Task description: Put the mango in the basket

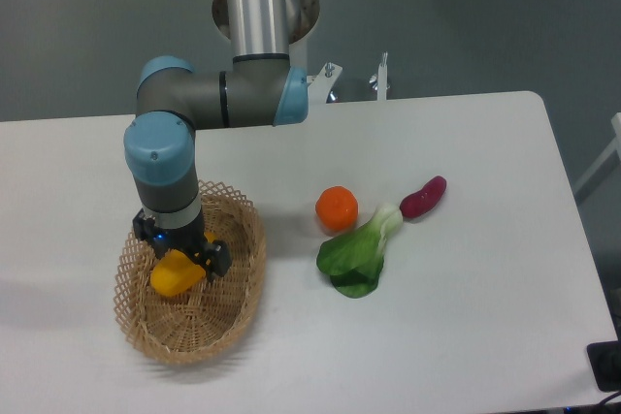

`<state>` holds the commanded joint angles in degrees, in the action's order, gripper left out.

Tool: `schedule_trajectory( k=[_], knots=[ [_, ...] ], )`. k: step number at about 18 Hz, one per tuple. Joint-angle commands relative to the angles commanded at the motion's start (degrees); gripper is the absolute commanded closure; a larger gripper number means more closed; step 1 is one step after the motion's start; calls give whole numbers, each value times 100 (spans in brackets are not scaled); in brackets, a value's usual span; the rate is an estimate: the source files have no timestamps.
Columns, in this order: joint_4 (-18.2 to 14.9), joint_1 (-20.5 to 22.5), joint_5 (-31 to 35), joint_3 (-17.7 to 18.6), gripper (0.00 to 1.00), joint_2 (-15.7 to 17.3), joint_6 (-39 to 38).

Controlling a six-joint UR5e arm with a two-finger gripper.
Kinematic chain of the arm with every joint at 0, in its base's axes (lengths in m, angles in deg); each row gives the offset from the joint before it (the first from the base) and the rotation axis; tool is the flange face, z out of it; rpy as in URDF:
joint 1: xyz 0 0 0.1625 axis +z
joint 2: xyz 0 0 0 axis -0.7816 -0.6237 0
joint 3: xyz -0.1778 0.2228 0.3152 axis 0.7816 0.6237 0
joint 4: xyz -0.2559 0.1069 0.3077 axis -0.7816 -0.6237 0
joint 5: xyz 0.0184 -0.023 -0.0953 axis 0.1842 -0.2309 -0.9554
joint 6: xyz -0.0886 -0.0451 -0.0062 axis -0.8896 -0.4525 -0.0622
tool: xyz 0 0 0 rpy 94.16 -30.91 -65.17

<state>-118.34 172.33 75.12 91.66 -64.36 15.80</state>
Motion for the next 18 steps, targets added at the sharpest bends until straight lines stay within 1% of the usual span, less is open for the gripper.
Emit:
schedule_trajectory(
  k=[2, 4, 6, 9, 12, 16, 18],
  knots=[
    [-61, 194, 0, -97, 0, 132, 157],
    [-455, 475, 0, -246, 0, 246, 526],
    [-860, 659, -9, -457, 0, 334, 956],
    [-1212, 959, -9, -685, 0, 361, 1335],
    [-1327, 1204, 0, -827, 0, 369, 1590],
    [-1748, 1486, 0, -967, 0, 413, 1863],
    [-1793, 1530, 0, -985, 0, 466, 1934]
  ],
)
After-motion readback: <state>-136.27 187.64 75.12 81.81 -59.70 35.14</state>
